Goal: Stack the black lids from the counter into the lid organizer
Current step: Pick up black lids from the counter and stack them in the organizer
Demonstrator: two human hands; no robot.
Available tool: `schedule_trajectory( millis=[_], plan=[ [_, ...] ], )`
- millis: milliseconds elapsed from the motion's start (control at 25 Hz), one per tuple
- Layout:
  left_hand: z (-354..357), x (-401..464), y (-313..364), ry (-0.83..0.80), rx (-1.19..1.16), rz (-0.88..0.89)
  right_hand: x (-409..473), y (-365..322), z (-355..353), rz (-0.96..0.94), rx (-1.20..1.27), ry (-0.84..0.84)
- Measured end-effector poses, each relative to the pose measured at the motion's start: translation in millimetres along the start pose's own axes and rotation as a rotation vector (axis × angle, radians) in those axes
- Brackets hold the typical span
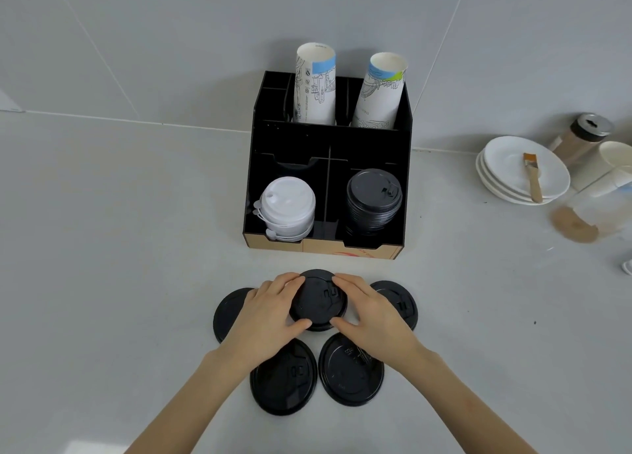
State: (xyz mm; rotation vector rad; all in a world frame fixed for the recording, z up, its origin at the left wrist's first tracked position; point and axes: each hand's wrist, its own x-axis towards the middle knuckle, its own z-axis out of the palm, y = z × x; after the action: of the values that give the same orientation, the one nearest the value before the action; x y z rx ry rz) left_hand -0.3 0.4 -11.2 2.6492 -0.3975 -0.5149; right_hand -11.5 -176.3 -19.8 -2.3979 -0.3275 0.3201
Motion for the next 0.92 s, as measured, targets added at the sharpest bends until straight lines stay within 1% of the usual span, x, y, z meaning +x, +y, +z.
schedule_trajectory(
  millis=[240, 400, 720, 920],
  plan=[
    [-22, -1, 15, 0.159, -0.151, 0.098, -6, -5, -29, -0.037, 0.097, 0.156],
    [-31, 2, 27, 0.244, -0.23, 0.148, -10, -7, -44, -0.016, 0.149, 0.254],
    [-40, 23, 42, 0.252, -0.211, 0.168, -3, -6, -62, -0.006, 0.171, 0.331],
    [-52, 51, 55, 0.287, -0.198, 0.16, 18, 1, -83, -0.01, 0.106, 0.37]
  ],
)
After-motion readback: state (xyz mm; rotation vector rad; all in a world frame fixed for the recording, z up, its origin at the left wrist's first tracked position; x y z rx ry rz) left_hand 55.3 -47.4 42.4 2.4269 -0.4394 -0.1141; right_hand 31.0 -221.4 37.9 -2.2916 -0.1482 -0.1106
